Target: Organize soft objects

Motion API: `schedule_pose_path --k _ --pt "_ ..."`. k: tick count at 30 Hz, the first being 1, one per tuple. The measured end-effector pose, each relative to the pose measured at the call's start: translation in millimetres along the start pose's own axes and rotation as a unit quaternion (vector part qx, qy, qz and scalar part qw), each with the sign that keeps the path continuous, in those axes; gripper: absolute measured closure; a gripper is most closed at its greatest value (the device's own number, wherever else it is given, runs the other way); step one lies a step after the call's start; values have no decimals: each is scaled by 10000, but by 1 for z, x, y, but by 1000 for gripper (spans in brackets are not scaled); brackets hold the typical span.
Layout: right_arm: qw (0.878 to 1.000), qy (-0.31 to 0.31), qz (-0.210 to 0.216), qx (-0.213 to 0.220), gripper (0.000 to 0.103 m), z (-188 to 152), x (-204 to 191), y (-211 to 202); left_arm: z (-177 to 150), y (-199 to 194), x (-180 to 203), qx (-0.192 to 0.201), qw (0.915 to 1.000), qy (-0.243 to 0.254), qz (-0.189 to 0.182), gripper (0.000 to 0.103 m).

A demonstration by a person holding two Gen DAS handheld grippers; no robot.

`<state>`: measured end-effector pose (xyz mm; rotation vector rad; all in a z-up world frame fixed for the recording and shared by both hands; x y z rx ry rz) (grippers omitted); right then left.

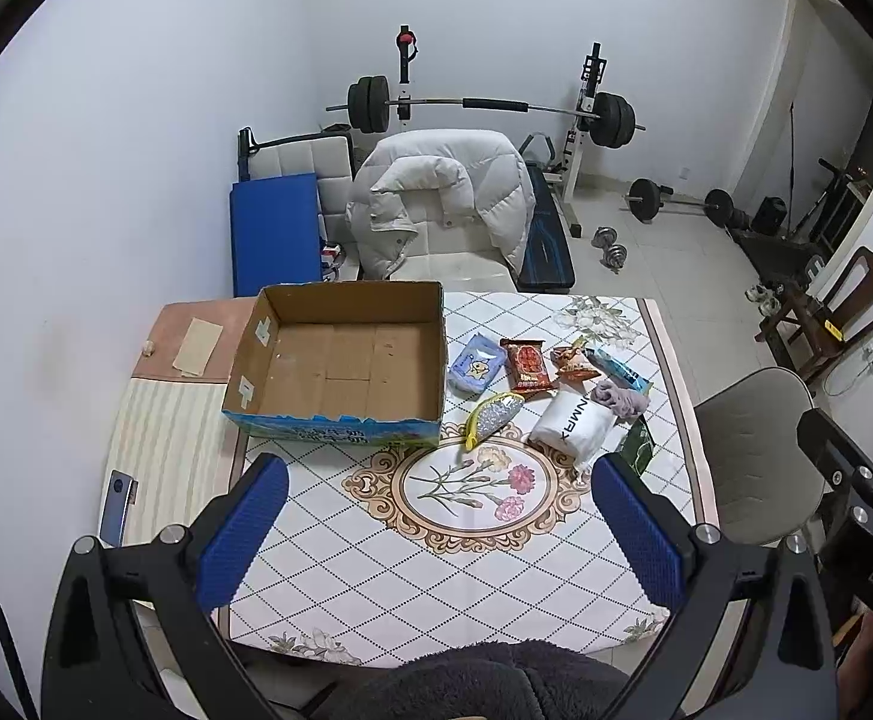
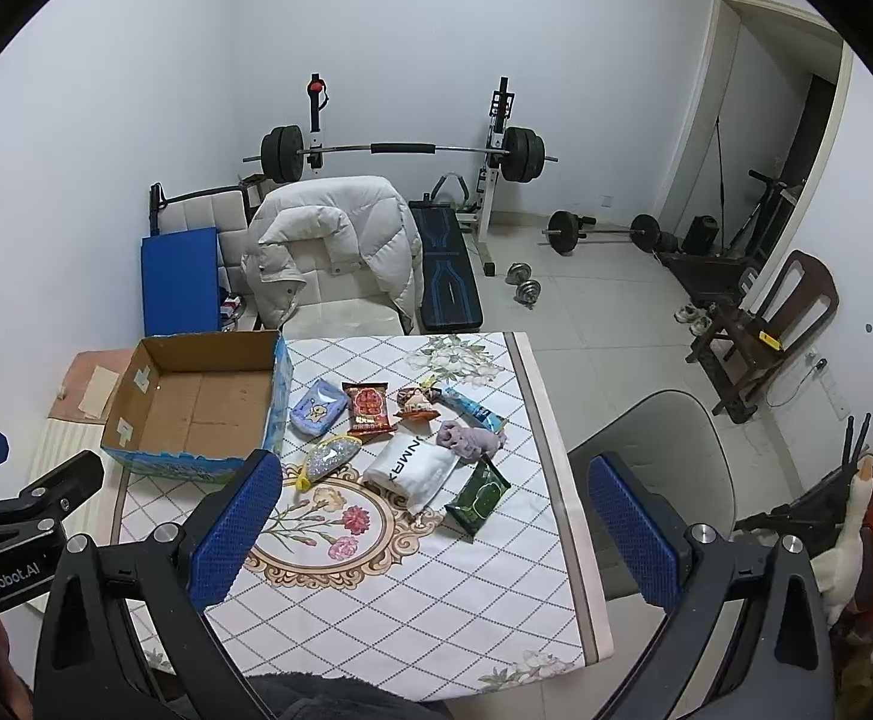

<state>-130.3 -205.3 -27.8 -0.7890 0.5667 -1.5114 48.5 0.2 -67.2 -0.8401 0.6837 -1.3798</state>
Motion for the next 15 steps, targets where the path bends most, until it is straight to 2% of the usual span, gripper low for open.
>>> schedule_pose_path --k 15 --pt "10000 -27 -50 83 0 5 -1 -2 6 -3 -7 79 10000 -9 22 0"
Point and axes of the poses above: each gripper's, at about its wrist camera, not at the fingertips, and y roughly the way its jaws point, x to its right, z to its top, the point moved 9 cm from there along y, roughly the way its jaws point, and after that the axes turned 5 degrees about -y, right-handed, at the moved point
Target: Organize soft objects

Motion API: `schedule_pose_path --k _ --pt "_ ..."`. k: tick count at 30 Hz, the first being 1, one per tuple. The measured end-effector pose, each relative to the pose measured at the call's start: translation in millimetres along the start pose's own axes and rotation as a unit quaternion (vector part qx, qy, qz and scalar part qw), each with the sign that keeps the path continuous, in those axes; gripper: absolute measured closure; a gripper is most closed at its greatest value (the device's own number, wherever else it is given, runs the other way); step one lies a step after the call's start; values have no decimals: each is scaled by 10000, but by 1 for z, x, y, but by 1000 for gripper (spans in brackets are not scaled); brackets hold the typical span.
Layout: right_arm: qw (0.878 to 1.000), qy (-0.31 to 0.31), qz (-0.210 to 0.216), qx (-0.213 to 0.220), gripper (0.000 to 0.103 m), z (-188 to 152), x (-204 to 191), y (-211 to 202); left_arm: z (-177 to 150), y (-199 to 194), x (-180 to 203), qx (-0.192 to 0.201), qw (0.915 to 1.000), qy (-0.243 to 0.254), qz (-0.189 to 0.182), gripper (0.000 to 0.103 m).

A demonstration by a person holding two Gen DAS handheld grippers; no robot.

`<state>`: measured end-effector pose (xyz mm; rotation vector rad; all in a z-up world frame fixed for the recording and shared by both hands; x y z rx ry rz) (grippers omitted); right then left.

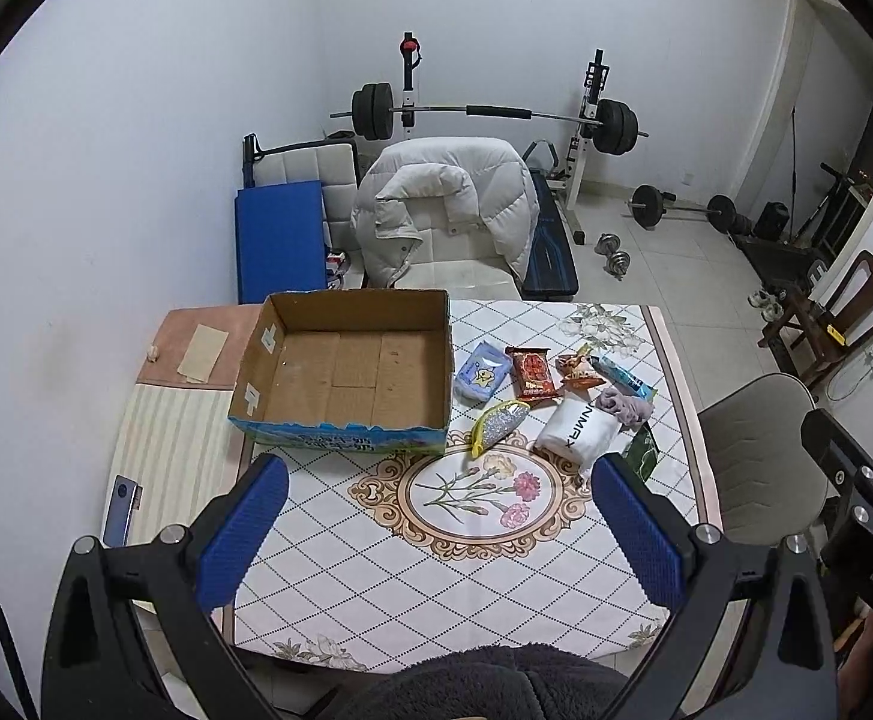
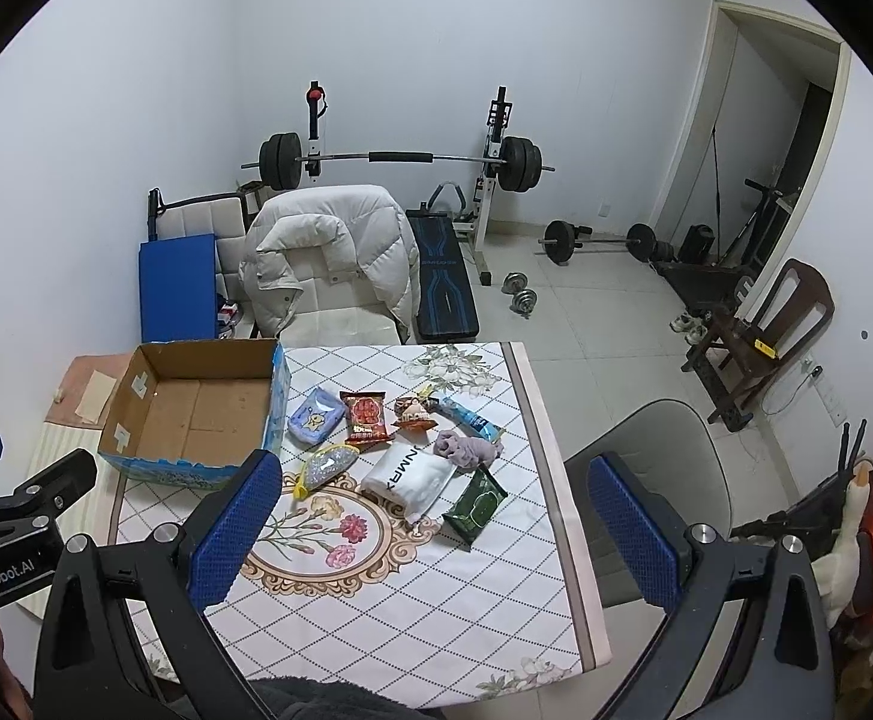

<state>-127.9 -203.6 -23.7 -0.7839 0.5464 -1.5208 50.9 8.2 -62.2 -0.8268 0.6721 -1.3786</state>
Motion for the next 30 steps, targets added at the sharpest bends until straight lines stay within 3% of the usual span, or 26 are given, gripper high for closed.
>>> schedule_pose_path --k 30 --pt "9999 72 -66 34 0 -1 2 5 8 -2 1 98 9999 23 -11 0"
Point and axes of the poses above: each gripper's, at about its wrist camera, not at the fingertips, and y roughly the way its jaws point, x to its right, z to its top, the point moved 9 cm from there along y, roughly the way its jaws point, and after that the axes turned 5 degrees about -y, right-handed, at the moved point
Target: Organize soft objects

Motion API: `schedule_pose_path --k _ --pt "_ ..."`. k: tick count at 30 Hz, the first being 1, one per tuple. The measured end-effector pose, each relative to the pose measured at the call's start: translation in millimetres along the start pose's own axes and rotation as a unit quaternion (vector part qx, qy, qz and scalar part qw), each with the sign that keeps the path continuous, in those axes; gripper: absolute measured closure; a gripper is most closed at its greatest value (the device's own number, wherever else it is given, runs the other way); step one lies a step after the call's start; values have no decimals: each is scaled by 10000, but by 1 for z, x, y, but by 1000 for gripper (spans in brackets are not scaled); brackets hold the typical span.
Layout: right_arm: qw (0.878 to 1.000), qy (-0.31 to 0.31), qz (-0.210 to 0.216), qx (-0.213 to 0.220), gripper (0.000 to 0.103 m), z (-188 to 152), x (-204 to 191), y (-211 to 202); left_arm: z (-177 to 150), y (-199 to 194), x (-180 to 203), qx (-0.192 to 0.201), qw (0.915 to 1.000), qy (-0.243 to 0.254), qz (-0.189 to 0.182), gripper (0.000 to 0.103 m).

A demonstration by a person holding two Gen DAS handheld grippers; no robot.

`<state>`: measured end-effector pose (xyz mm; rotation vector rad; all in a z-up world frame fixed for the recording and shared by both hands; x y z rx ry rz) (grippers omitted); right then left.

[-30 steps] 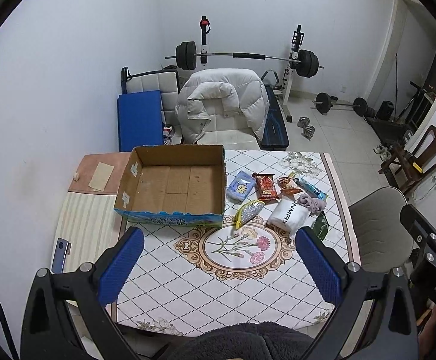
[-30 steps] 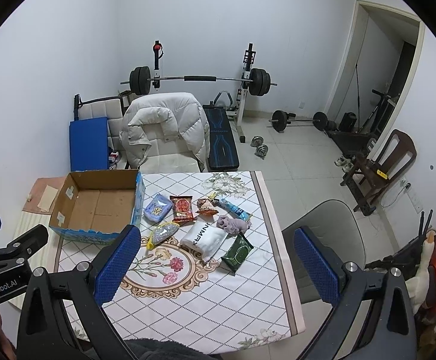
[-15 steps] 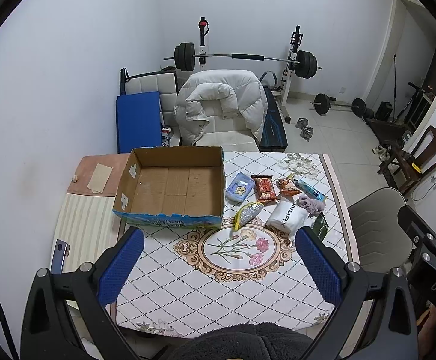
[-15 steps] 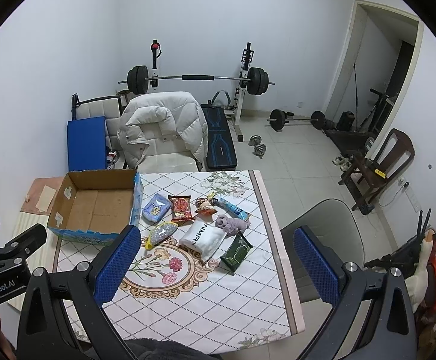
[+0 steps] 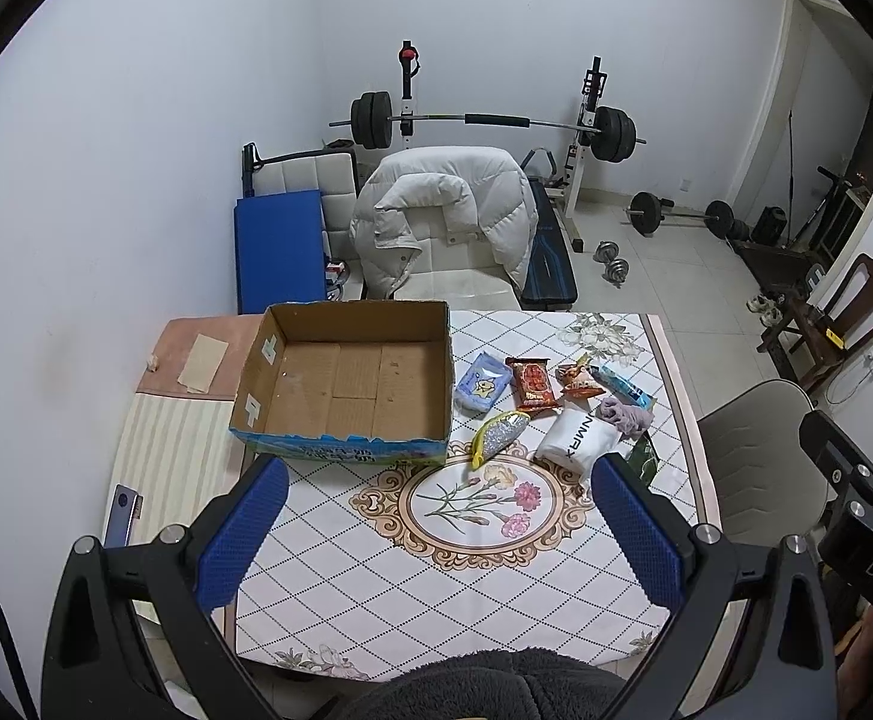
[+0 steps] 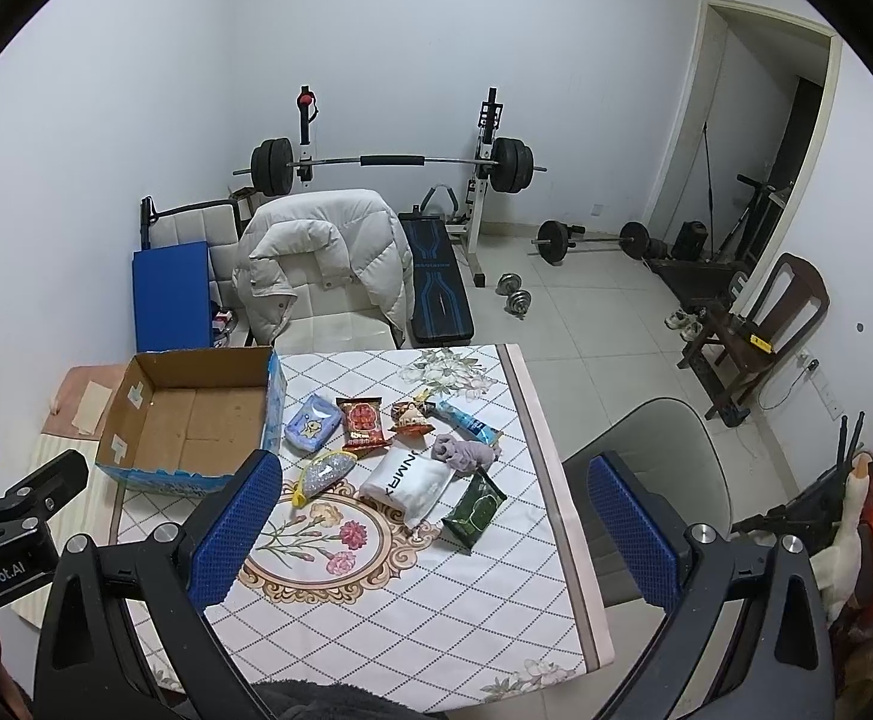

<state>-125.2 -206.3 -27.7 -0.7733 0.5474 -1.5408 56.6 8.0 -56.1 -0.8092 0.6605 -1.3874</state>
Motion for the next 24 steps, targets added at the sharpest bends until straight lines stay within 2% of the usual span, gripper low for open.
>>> schedule_pose_path --k 19,24 --pt "10000 21 11 -3 0 0 0 1 -2 -1 0 20 10000 -1 1 0" --pt "10000 36 54 -72 0 2 0 10 -2 10 3 46 9999 116 -4 0"
Point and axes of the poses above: each gripper's, at about its wrist camera, not at the fingertips, and y roughly the way its jaws point, x to its right, z to its top, the point moved 9 cm from there along y, roughly the way its jaws point, and after that the axes turned 5 degrees about -y, right-handed, at the moved point
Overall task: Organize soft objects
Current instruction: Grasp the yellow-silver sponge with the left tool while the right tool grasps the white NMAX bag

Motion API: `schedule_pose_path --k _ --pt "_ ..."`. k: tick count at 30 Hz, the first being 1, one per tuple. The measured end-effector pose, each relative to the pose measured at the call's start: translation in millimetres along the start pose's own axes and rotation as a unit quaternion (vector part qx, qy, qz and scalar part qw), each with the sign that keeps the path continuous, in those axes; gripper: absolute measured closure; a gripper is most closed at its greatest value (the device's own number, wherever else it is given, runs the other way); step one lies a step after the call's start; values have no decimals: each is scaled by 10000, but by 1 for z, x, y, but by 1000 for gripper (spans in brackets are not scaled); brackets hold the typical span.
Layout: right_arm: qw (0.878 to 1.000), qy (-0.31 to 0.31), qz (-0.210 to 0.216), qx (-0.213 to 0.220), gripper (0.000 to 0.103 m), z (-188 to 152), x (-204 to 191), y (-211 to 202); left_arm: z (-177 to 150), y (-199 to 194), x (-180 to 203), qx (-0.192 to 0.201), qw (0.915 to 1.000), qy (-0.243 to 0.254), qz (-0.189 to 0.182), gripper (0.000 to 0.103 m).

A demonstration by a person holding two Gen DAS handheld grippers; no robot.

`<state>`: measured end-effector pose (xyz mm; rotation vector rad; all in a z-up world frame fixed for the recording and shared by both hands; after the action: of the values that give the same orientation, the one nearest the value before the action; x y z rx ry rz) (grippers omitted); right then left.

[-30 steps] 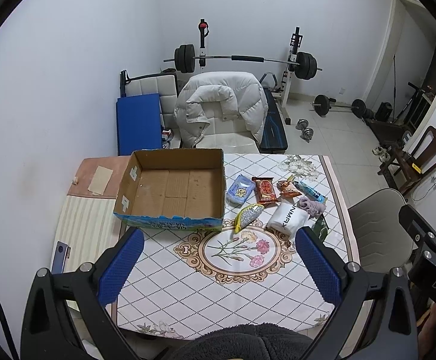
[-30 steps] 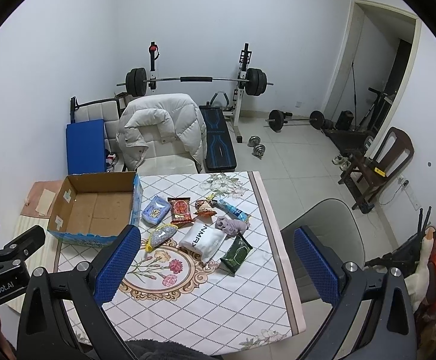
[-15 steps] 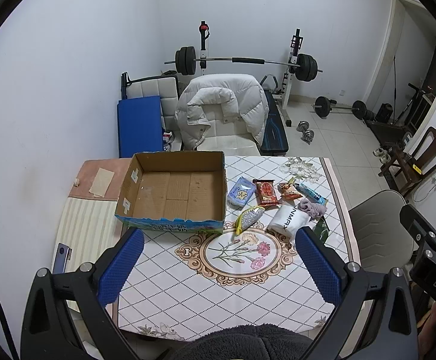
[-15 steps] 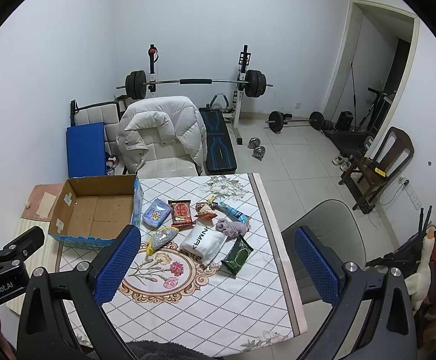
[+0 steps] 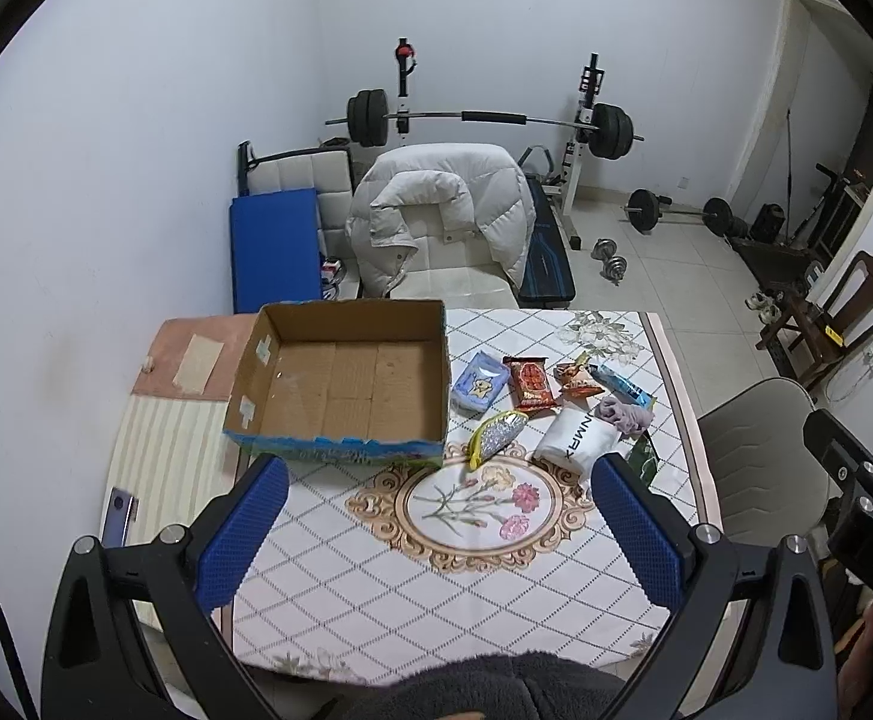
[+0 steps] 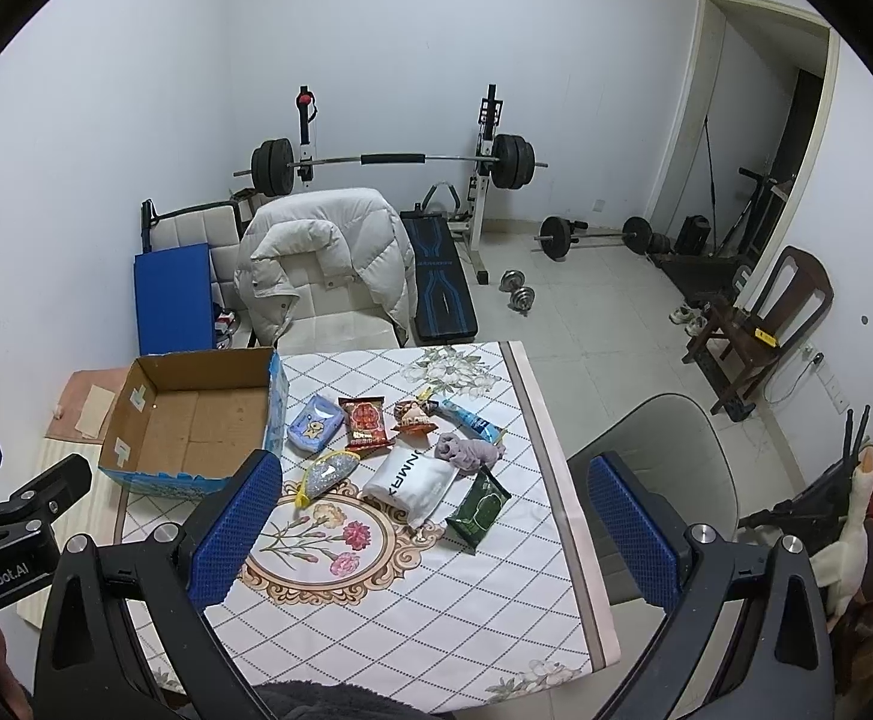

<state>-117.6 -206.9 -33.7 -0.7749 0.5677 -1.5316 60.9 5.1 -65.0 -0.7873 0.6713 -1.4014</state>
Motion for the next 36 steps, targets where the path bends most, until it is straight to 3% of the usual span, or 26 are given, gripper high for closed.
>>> schedule_pose_path --k 3,6,9,14,17,19,21,24,27,29,30,32,36 --pt "9993 -178 143 -280 0 1 2 33 5 36 8 -111 9991 393 145 0" --pt "9937 -486 621 -799 0 -6 3 101 3 100 22 -460 9932 1006 356 0" --pt "9815 -940 774 -1480 0 -28 0 192 -8 166 34 -939 9814 1589 533 1" --pt "9423 -2057 1069 -2415 0 -80 -30 348 -42 257 48 -1703 9576 2211 714 9" --pt "9209 -2612 1138 -2659 0 -106 -48 414 -56 301 55 -2089 9426 2480 799 11" --pt "9034 -2840 1274 -2950 0 -124 -65 456 -60 321 58 -2246 9361 2568 856 11" --pt "8934 -2845 1423 -3173 0 -138 -74 481 -61 338 61 -2393 9304 2625 898 11" --pt "8820 -2719 1530 -3532 0 -163 -81 510 -59 356 69 -2514 9234 2750 927 11" --pt "8901 -2447 1425 -3571 3 -173 -72 518 -58 373 81 -2621 9147 2939 913 11" --pt "8943 -1781 1406 -3857 6 -180 -53 518 -59 387 92 -2770 9080 3029 840 11" --pt "8921 -1087 1431 -4145 9 -186 -36 518 -61 393 95 -2860 9054 3032 805 11" --pt "8836 -344 1521 -4415 11 -193 -21 518 -66 409 104 -3138 8960 3054 743 11" --pt "8781 -39 1643 -4494 11 -199 -11 515 -79 441 116 -3628 8808 2969 667 11"
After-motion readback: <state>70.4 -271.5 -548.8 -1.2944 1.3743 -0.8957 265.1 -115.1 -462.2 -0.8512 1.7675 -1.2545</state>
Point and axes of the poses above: each gripper's, at about its wrist camera, not at the fingertips, and y roughly the way its jaws point, x to its right, z to its top, the point moved 9 cm from there along y, roughly the way its jaws point, and after that the axes turned 5 degrees about -y, right-handed, at the moved point
